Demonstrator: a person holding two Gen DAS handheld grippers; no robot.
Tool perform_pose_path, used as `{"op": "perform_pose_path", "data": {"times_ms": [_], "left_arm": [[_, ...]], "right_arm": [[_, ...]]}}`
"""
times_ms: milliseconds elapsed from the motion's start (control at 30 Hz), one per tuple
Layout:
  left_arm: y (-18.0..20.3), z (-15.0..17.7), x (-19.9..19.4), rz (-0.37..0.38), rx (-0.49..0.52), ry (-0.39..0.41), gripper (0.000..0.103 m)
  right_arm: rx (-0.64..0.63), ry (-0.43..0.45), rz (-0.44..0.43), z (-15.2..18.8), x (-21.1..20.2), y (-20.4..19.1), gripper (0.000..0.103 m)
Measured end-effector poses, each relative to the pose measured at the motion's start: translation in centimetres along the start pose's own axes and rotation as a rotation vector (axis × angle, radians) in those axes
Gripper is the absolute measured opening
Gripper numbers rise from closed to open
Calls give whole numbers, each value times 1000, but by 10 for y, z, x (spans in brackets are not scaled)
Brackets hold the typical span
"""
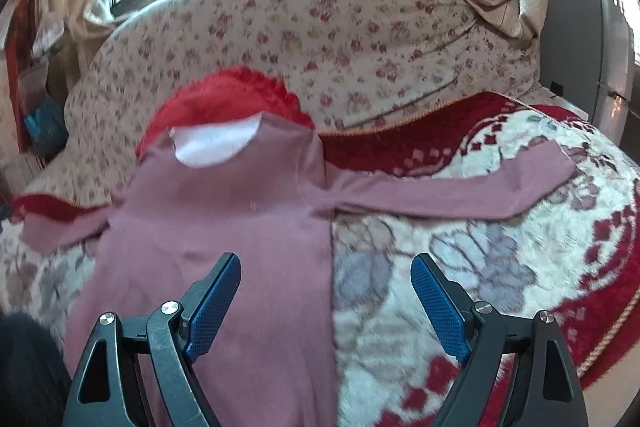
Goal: Fold small clothes
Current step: 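Grasp the sleeve cuff of the mauve dress with the left gripper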
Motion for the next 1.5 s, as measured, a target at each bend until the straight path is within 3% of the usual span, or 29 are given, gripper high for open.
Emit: {"op": "perform_pose_path", "data": {"times_ms": [100, 200, 300, 367, 467, 600, 800, 867, 933, 967, 1033, 1100, 1133, 1300, 1500], "left_arm": [[-57, -8, 31, -35, -99, -41, 102], [-103, -9, 52, 22, -203, -49, 102], [-132, -15, 59, 77, -246, -23, 102], [-141, -23, 65, 154, -238, -13, 102], [-151, -34, 78, 187, -276, -22, 101], [-161, -47, 96, 284, -346, -20, 98], [-154, -60, 99, 275, -328, -12, 98], [-153, -62, 101, 250, -315, -10, 92], [-154, -62, 105, 232, -315, -21, 60], [-158, -61, 110, 221, -331, -38, 51], [-166, -59, 117, 202, -365, -60, 17], [-172, -56, 118, 196, -392, -59, 7], [-173, -54, 117, 197, -398, -54, 3], [-158, -55, 93, 185, -349, 24, 2], [-83, -75, 64, 301, -217, 97, 2]], "right_arm": [[-4, -21, -57, -10, 22, -20, 86], [-33, -60, -95, -10, 47, -45, 86], [-110, -98, -98, 8, 72, -68, 86], [-164, -149, -72, 19, 85, -79, 85], [-257, -159, -59, 26, 91, -96, 85], [-277, -201, -42, 35, 103, -98, 85], [-282, -236, -25, 42, 110, -96, 85], [-296, -242, -18, 44, 112, -98, 85], [-309, -245, -14, 46, 113, -100, 85], [-316, -247, -11, 47, 113, -101, 85], [-325, -248, -7, 49, 114, -103, 85], [-327, -250, -5, 49, 115, -103, 85], [-326, -248, -5, 49, 114, -103, 85], [-307, -228, -3, 45, 110, -101, 85], [-265, -205, -2, 30, 91, -93, 85]]}}
Point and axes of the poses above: each gripper's, at about its wrist camera, not at the fingertips, and x roughly the way its jaws point, y to its right, z to its underside, the point moved 5 cm from there along x, roughly the way its jaws point, and after that the axes turned 10 degrees about -y, right-handed, at the moved point
